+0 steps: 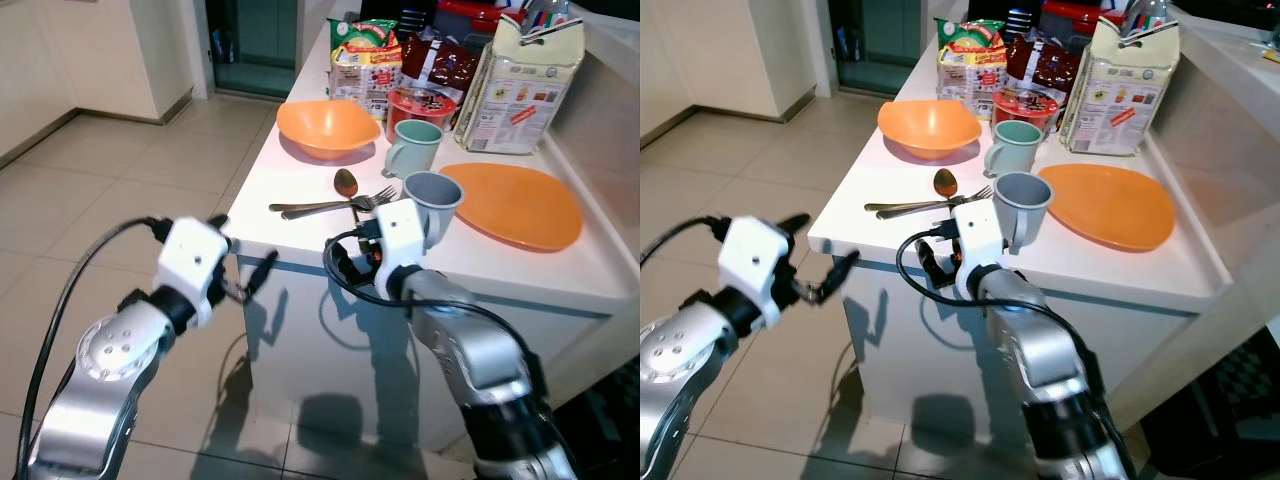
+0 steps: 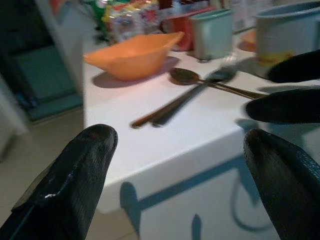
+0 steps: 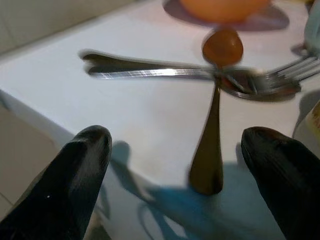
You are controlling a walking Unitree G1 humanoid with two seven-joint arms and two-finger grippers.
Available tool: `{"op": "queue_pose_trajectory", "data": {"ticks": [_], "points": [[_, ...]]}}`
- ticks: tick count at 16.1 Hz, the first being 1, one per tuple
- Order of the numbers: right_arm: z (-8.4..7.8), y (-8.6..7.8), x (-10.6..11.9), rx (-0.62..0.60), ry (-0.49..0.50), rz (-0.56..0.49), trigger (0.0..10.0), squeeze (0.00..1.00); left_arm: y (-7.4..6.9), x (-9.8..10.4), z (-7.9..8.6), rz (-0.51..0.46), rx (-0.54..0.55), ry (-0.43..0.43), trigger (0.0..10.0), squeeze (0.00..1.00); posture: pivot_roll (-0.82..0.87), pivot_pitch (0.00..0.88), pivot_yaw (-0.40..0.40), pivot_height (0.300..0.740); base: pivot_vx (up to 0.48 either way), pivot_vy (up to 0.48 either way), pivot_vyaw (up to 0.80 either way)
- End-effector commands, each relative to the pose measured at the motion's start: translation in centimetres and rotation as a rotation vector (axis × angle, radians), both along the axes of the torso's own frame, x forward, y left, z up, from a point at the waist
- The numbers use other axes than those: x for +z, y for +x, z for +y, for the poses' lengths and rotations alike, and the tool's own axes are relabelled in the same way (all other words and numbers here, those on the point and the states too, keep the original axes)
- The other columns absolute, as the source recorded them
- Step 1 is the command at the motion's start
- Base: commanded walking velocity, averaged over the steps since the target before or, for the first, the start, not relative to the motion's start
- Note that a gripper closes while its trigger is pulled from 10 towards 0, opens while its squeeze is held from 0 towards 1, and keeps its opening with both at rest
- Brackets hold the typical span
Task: Setting the table
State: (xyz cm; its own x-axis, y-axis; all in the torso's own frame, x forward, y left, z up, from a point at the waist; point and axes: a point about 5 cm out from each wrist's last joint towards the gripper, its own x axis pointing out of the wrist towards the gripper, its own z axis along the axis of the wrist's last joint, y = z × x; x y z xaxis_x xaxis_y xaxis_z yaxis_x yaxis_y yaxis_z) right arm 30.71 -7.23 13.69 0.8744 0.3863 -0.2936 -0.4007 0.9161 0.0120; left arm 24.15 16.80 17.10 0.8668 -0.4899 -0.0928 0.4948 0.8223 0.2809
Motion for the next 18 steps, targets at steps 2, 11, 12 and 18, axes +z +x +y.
{"op": "queue_pose_trajectory", "data": {"ticks": [2, 11, 12, 18], "points": [[0.5, 1.2, -0.1, -0.041, -0.023, 0.002, 10.0, 0.00, -0.7, 0.2, -0.4, 0.007, -0.059, 0.010, 10.0, 0.00, 0.16, 0.000, -0.093, 0.740, 0.000, 0.000, 0.00], [1.4, 6.0, -0.6, -0.190, -0.030, 0.045, 10.0, 0.00, -0.9, 0.2, -0.5, 0.011, -0.079, 0.037, 10.0, 0.00, 0.18, 0.000, -0.096, 0.740, 0.000, 0.000, 0.00], [1.5, 6.2, -0.7, -0.192, -0.020, 0.068, 10.0, 0.00, -0.9, 0.2, -0.6, 0.015, -0.090, 0.039, 10.0, 0.00, 0.18, 0.000, -0.096, 0.740, 0.000, 0.000, 0.00], [1.8, 6.3, -1.6, -0.168, 0.034, 0.222, 0.0, 0.00, -0.9, 0.3, -0.7, 0.021, -0.115, 0.049, 10.0, 0.00, 0.18, 0.000, -0.089, 0.740, 0.000, 0.000, 0.00]]}}
